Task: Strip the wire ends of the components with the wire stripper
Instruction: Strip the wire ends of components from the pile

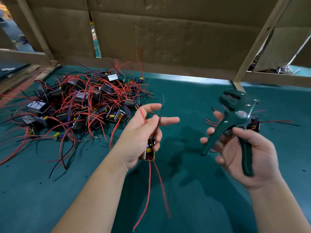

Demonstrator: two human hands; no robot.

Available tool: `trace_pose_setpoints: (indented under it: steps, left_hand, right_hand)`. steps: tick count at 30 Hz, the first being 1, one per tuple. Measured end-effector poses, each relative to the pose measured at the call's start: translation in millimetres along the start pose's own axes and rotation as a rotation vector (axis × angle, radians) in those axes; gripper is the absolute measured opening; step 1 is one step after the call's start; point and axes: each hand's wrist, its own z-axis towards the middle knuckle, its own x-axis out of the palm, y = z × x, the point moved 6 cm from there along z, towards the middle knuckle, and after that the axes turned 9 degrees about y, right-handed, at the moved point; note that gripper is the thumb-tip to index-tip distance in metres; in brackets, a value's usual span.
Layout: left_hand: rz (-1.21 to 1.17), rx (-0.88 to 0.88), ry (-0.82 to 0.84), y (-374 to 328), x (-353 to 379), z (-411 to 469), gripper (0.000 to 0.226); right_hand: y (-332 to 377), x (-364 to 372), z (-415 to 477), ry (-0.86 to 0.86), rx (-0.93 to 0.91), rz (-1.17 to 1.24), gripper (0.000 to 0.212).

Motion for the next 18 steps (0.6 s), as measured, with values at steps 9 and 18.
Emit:
trace_pose_setpoints:
  steps: [9, 18]
  left_hand:
    - [0.134, 0.087, -0.109, -9.6, -7.3, -1.0, 0.018]
    - [0.326, 0.152, -0.242, -20.4, -11.2, -4.9, 0.02]
  right_hand:
    - [-30.4, 23.6, -2.0, 0.176, 0.251, -0.152, 0.067]
    - [-45.4, 46.2, -5.7, 0.343, 0.318, -0.133, 0.07]
